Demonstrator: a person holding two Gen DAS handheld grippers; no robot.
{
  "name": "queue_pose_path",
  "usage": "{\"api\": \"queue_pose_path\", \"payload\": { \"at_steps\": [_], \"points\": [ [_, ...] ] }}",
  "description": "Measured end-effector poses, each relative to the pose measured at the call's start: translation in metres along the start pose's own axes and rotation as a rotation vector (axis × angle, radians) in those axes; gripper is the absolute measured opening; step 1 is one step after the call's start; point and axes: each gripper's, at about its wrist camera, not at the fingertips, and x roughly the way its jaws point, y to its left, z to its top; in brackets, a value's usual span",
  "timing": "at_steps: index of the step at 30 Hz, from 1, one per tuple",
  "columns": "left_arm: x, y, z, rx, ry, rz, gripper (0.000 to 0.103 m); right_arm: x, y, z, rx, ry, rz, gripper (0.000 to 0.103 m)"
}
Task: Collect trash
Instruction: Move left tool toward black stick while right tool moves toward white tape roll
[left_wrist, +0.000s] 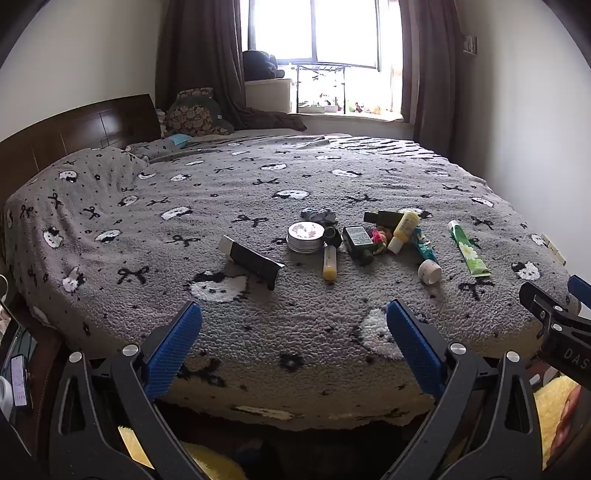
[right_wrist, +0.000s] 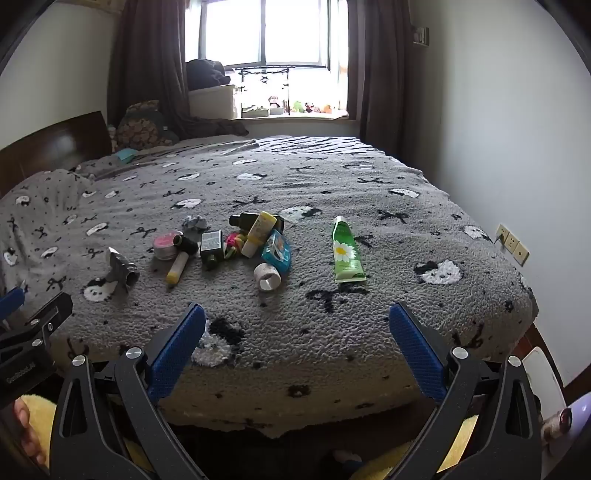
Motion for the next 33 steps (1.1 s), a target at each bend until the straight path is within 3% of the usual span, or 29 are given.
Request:
{"api": "queue_pose_path", "payload": {
  "at_steps": [33],
  "points": [
    [-0.0086,-0.0019,0.0076,-0.002,-0.013,-0.001,0.095,-0.0035,0.0024,-0.0009,-0.009,-0.007,0.004,0.100]
  ]
}}
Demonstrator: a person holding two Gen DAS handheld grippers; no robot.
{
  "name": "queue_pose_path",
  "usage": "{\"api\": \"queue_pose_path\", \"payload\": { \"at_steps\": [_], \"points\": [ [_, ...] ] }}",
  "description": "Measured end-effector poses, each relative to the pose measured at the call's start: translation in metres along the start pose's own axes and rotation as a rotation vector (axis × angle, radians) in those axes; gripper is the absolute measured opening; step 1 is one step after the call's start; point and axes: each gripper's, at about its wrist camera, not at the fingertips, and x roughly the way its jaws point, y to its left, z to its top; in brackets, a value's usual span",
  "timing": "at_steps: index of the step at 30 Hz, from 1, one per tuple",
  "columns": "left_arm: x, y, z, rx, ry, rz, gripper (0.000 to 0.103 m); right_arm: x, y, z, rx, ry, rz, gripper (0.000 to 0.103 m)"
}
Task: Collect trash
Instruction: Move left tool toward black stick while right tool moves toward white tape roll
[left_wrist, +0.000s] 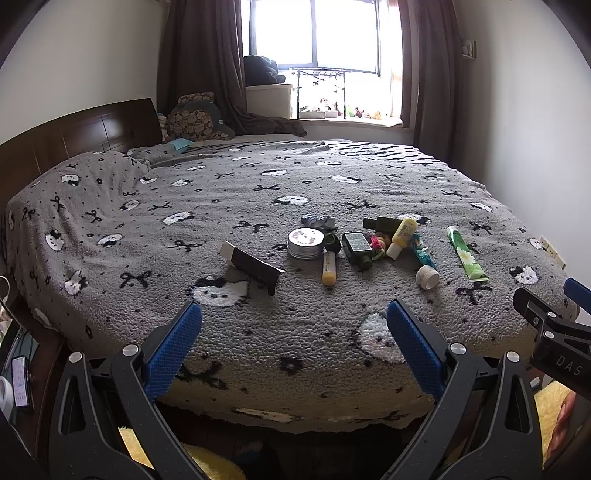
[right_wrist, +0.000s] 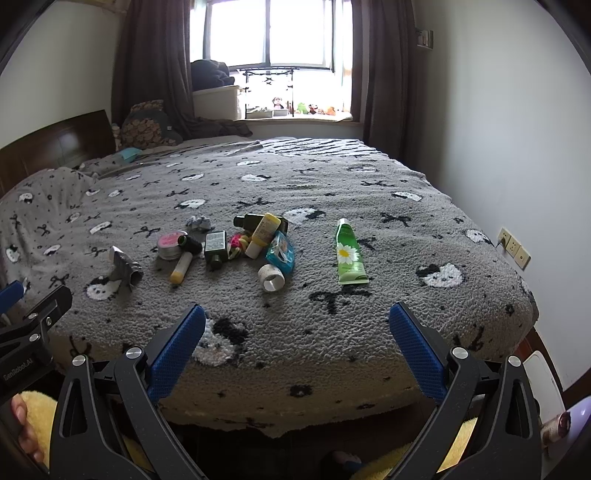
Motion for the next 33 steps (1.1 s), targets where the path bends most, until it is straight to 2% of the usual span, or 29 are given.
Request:
{"api": "queue_pose_path", "payload": {
  "at_steps": [33],
  "points": [
    [-0.0008,0.0029,0.0034,-0.008,-0.005,-0.003,0.095,0.0023,0.0067,-0.0003,-0.020,0.003,0.007,0.100]
  ]
}}
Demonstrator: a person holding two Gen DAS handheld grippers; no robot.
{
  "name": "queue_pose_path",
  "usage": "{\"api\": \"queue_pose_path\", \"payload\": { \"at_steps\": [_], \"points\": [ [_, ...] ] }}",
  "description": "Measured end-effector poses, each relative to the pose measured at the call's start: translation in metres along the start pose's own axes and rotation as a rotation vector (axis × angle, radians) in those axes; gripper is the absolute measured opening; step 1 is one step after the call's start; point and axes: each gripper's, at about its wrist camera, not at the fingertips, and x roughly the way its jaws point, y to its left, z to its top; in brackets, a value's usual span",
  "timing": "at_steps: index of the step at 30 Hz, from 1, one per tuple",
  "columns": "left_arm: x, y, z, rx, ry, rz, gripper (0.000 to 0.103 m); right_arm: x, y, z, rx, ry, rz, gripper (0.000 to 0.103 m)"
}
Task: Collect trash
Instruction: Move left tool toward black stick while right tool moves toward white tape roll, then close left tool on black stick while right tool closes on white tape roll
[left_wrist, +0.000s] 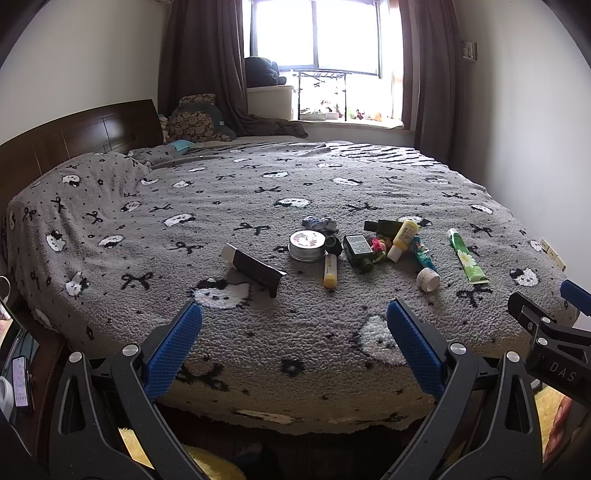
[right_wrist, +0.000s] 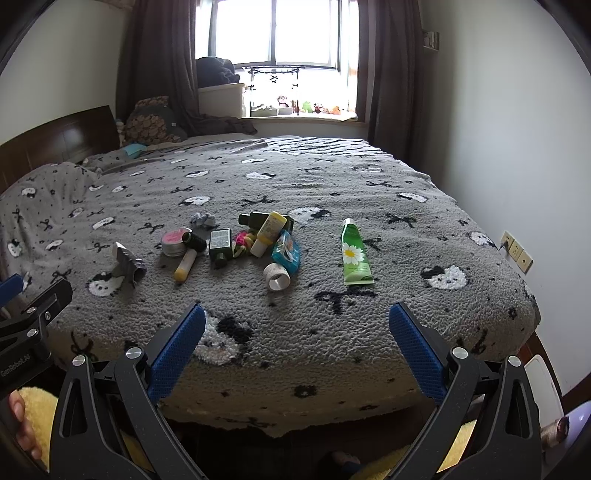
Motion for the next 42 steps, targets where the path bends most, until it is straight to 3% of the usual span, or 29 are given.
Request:
{"api": "queue_pose_path", "payload": {
  "at_steps": [20,27,35,42],
  "points": [
    [0.022,0.007,-0.009,-0.001,0.039,0.017,0.095,0.024,-0.010,-0.006,0.022,0.045,0.003,0.100],
    [0.049,0.017,-0.015,-0.013,0.077,0.037,0.095,0.048,-0.006,-0.011,0.013,0.062,0.037,0.100],
    [0.082,0.026,-0.024,0.024,0.026,0.060,0.095,0.079,0.001,-0.019,-0.039,-0.003,0.066,0.100],
    [0.130,0.039,-0.016,-0.006,0.078,0.070,0.095,0.126,0.002,-0.019,-0.027,0.068,0.074,0.100]
  ]
}}
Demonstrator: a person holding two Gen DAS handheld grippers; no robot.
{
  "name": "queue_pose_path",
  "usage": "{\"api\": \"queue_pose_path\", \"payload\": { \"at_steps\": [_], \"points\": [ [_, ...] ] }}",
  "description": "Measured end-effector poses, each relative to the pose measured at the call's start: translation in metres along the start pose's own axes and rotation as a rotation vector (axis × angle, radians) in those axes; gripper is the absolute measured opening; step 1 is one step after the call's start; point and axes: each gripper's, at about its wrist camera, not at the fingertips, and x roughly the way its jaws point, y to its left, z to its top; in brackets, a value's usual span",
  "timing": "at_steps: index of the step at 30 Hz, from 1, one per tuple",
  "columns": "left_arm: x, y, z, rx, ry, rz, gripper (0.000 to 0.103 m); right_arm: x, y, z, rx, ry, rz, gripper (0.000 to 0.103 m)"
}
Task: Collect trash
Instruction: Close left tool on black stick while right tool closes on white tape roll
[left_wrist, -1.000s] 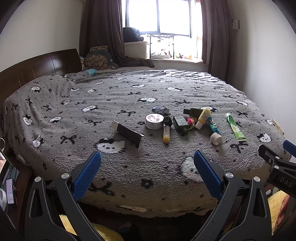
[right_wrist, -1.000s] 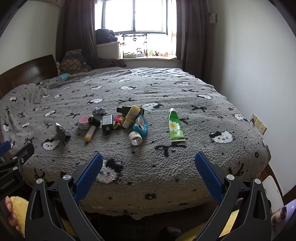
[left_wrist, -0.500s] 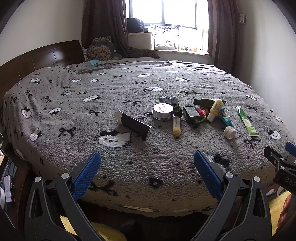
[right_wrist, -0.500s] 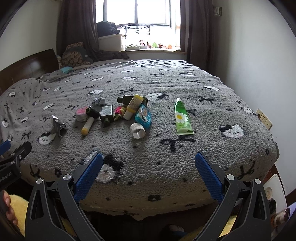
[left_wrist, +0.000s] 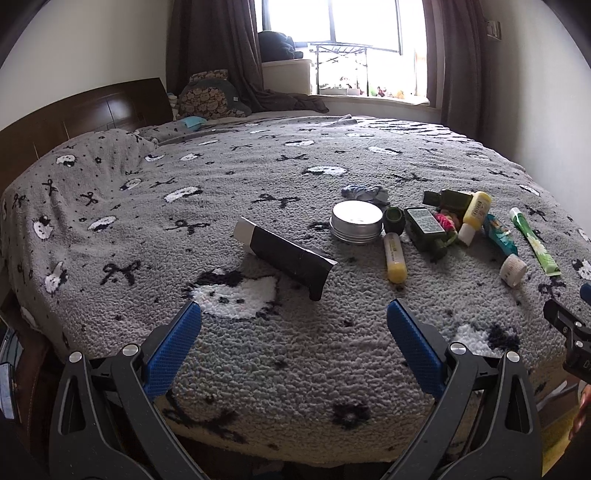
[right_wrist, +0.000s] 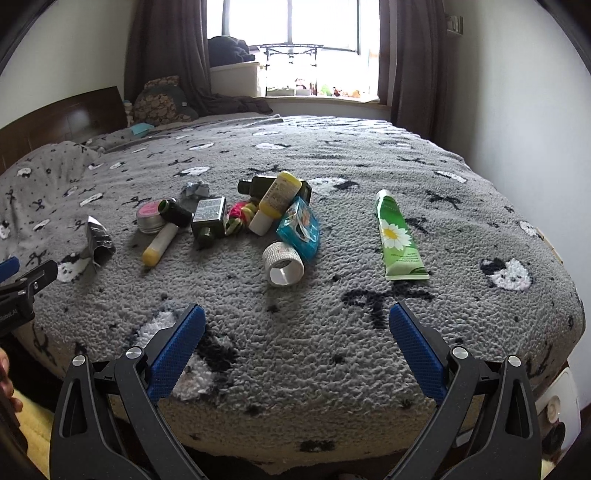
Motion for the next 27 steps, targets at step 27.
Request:
{"api": "queue_pose_path", "payload": {
  "at_steps": [27],
  "points": [
    [0.147,0.012,0.031,-0.103,0.218,-0.002,0.084,0.091,0.000,0.012,0.083,0.033,-0.029,0.059]
  ]
}}
